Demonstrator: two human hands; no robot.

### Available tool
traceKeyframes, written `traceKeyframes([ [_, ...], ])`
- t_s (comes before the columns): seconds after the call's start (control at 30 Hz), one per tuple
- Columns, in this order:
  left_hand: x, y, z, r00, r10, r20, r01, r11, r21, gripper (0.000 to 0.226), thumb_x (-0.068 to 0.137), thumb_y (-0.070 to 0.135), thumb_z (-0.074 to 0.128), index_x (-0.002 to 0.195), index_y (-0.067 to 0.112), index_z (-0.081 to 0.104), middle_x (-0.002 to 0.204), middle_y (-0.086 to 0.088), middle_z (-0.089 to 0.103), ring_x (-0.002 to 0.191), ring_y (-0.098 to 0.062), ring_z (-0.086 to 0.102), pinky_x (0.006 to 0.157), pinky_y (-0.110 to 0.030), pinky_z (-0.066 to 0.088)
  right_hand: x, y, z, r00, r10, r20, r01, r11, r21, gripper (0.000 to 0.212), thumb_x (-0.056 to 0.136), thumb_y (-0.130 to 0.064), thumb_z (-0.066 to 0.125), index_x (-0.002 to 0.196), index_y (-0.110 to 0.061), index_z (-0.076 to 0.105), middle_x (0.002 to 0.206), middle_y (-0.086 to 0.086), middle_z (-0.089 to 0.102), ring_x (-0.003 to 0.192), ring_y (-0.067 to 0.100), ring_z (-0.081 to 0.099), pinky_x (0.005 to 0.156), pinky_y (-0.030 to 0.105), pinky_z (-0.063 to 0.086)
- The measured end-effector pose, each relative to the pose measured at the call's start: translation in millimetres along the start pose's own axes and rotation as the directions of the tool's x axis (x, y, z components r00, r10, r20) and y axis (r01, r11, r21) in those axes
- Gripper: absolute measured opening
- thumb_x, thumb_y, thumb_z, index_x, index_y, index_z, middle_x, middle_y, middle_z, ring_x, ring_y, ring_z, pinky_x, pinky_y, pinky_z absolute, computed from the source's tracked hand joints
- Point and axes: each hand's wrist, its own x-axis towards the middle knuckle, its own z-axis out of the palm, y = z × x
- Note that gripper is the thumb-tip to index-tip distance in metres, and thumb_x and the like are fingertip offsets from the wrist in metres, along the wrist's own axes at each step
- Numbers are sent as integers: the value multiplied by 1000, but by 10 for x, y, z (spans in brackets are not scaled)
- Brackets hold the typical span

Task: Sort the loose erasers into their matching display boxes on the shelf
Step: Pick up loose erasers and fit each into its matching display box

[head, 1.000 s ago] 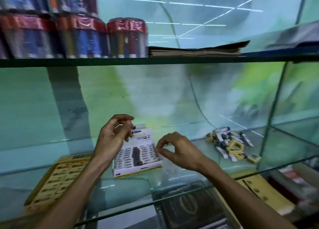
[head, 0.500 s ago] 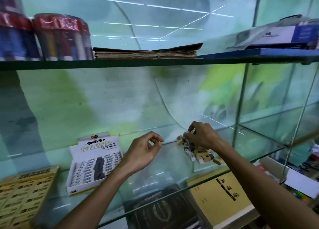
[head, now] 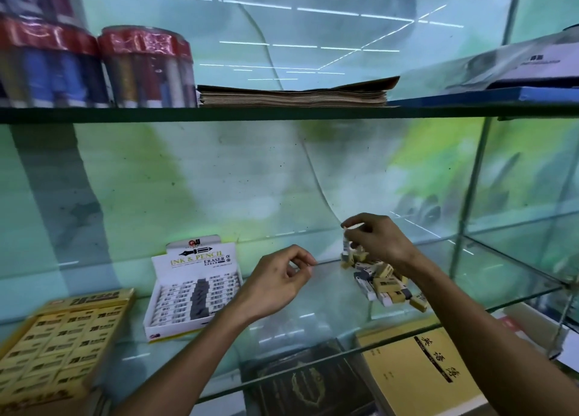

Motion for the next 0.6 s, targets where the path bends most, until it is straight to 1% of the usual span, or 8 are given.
traceKeyframes([
  [0.07, -5, -13, -70, 999, -28, -34, 26, 998, -55, 8, 95, 25, 60, 102, 28, 64, 96, 12, 63, 73, -6, 63, 65, -16, 47, -73, -67, 57, 998, 7, 68, -31, 936, 351, 14, 91, -11, 64, 104, -13, 69, 88, 15, 73, 70, 18, 67, 55, 25, 49],
  [0.1, -4, -18, -106, 997, -49, -54, 45, 995, -87, 9, 95, 26, 60, 102, 28, 64, 96, 10, 64, 75, -10, 64, 66, -19, 48, -105, -93, 90, 994, -12, 105, -38, 886, 463, 14, 92, -7, 62, 105, -8, 68, 90, 18, 73, 74, 19, 68, 61, 27, 50],
  [0.17, -9, -17, -179, 993, -87, -84, 72, 983, -167, 10, 94, 26, 62, 103, 29, 63, 93, 9, 65, 75, -13, 66, 67, -22, 50, -158, -146, 163, 986, -60, 153, -36, 827, 561, 16, 93, -3, 61, 107, -4, 66, 92, 19, 73, 79, 21, 69, 69, 31, 50],
  [0.27, -37, -11, -278, 987, -127, -93, 99, 960, -263, 15, 91, 29, 66, 106, 29, 62, 90, 9, 68, 76, -12, 67, 70, -31, 52, -234, -235, 285, 976, -120, 180, -19, 784, 621, 19, 93, 0, 59, 111, -2, 64, 95, 20, 72, 84, 21, 68, 73, 30, 50],
  [0.37, -89, -13, -363, 987, -132, -94, 93, 936, -338, 20, 89, 27, 70, 107, 24, 63, 89, 6, 70, 76, -16, 68, 70, -32, 53, -316, -335, 413, 961, -207, 181, 46, 771, 635, 18, 92, -2, 61, 110, -5, 64, 97, 18, 72, 89, 22, 66, 77, 31, 51],
  [0.43, -130, -20, -428, 985, -117, -124, 63, 925, -374, 20, 88, 21, 72, 106, 20, 64, 87, 5, 70, 74, -17, 69, 69, -31, 53, -375, -401, 489, 946, -270, 180, 103, 775, 624, 18, 91, -4, 63, 109, -7, 63, 99, 16, 72, 90, 21, 67, 78, 30, 51],
  [0.53, -199, -30, -547, 974, -96, -206, 4, 914, -406, 17, 87, 11, 71, 102, 16, 66, 85, 7, 69, 72, -15, 67, 66, -26, 52, -471, -513, 563, 932, -308, 191, 142, 796, 589, 20, 91, -1, 64, 110, -2, 60, 100, 18, 72, 82, 15, 68, 75, 24, 52],
  [0.6, -251, -48, -642, 964, -89, -253, -22, 914, -404, 15, 88, 10, 70, 101, 15, 67, 89, 6, 70, 72, -14, 66, 66, -25, 52, -533, -604, 610, 929, -309, 204, 147, 812, 565, 22, 89, 1, 65, 110, 1, 59, 100, 20, 71, 77, 10, 69, 72, 21, 53],
])
